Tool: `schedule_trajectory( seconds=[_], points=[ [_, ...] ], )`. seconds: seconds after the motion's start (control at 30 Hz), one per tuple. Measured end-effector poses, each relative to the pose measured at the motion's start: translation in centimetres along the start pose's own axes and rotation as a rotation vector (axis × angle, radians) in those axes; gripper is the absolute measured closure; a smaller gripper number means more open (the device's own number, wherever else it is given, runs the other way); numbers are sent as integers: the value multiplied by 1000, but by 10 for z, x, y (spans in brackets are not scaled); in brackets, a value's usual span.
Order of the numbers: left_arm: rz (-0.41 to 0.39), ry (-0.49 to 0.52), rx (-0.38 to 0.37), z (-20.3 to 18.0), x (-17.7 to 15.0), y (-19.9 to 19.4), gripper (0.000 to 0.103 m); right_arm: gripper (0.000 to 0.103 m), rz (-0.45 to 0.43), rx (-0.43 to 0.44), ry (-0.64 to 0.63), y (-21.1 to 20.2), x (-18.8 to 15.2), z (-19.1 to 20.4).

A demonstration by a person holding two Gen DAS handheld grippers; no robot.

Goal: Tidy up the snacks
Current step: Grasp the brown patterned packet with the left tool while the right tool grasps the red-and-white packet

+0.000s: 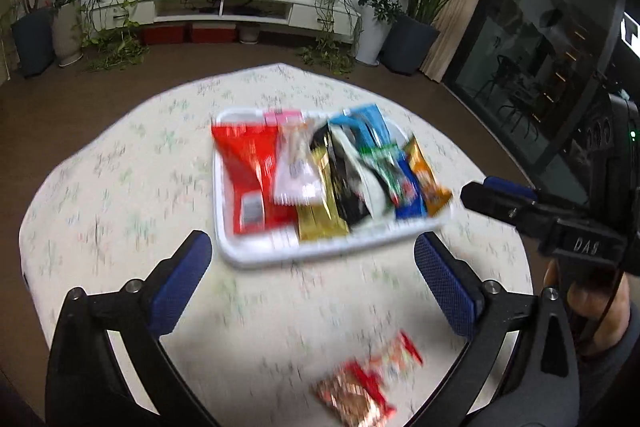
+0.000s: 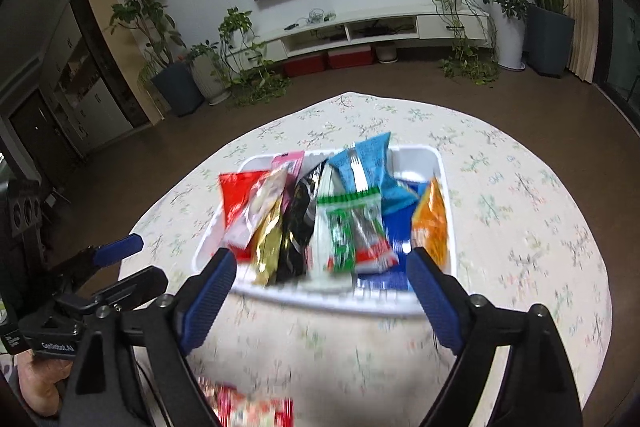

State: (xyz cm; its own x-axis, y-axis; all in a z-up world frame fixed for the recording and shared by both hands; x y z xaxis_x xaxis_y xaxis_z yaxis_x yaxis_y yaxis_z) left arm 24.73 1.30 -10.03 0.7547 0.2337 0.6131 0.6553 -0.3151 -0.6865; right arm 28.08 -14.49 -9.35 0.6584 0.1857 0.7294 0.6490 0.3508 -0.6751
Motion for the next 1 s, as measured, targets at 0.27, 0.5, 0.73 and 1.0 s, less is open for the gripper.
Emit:
schedule_trajectory(
  seconds=[0.27, 0.5, 0.73, 1.0],
  points=[
    [78, -47, 64, 7, -88, -9, 0, 14, 38, 47, 84, -24, -74, 11],
    [163, -15, 160, 2, -139, 6, 0, 14, 75, 74, 89, -33, -119, 33],
    [197, -35, 251, 23, -152, 18, 1, 14, 75, 72, 68, -40, -130, 41],
    [191, -23, 266, 38, -151, 9, 1, 14, 73, 58, 61, -42, -131, 37]
  ],
)
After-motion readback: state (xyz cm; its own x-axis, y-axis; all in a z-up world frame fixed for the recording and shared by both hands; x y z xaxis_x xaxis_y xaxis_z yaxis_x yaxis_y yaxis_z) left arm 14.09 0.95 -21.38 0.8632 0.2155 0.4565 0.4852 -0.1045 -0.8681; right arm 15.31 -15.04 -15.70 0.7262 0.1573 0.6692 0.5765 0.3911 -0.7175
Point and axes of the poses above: each gripper's, at about its wrist camera, not at the fingertips, and y roughly the way its jaws point, z to its left, x to its top, the point moved 10 cm from there along y, roughly the way its jaws point, and after that the axes turned 14 degrees about -y, right-handed, at the moved point
